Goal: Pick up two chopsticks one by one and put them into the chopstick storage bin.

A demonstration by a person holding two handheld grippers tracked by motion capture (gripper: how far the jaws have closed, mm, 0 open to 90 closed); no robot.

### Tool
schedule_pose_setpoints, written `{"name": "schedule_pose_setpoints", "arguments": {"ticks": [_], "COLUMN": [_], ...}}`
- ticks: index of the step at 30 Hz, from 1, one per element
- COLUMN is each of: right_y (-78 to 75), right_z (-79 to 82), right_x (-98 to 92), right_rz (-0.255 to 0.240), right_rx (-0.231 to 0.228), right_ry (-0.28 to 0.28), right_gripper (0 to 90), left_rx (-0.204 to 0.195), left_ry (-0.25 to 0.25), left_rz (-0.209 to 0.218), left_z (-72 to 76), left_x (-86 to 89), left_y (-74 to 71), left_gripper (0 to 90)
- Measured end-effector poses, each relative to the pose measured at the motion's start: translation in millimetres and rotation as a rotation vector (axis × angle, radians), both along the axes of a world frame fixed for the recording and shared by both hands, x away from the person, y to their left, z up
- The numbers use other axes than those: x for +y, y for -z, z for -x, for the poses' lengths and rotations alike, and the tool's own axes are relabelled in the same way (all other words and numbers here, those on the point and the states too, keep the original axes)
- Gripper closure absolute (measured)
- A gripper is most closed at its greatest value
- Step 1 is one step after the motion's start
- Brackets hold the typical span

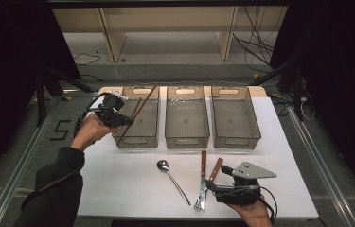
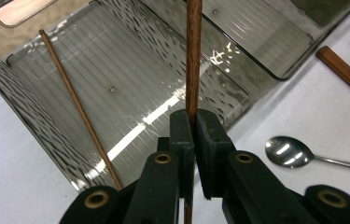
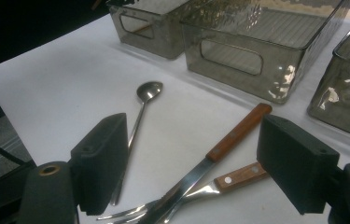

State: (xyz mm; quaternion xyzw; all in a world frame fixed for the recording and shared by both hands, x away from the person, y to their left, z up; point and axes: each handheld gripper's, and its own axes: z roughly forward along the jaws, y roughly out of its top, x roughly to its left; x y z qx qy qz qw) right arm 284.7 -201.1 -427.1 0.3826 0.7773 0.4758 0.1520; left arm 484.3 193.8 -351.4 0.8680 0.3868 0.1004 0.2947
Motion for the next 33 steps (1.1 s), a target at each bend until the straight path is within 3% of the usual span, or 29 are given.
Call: {"name": "schedule_pose_setpoints", "arguments": {"ticks": [11, 24, 33], "right_y": [0.7, 1.0, 1.5], "right_z": [-0.1, 0.2, -0.1], "right_x": [-0.1, 0.0, 0.3], "right_rz": [-0.001, -0.004, -0.003], "right_rx": [0.001, 0.004, 0.006], "right_ry": [0.000, -0.001, -0.005], "right_gripper": [25.7, 25.8, 25.7], "left_rx": [-0.042, -0.042, -0.027], "left_ry": [-0.045, -0.139, -0.160], "left_rz": [-0.016, -0.009, -0.014], "left_z": [-20.8, -41.4, -43.5], "left_x": [-4.0, -0.2, 0.6], "left_y": [-5.6, 15.1, 26.1], "left_gripper": [85.4, 85.4, 85.3]}}
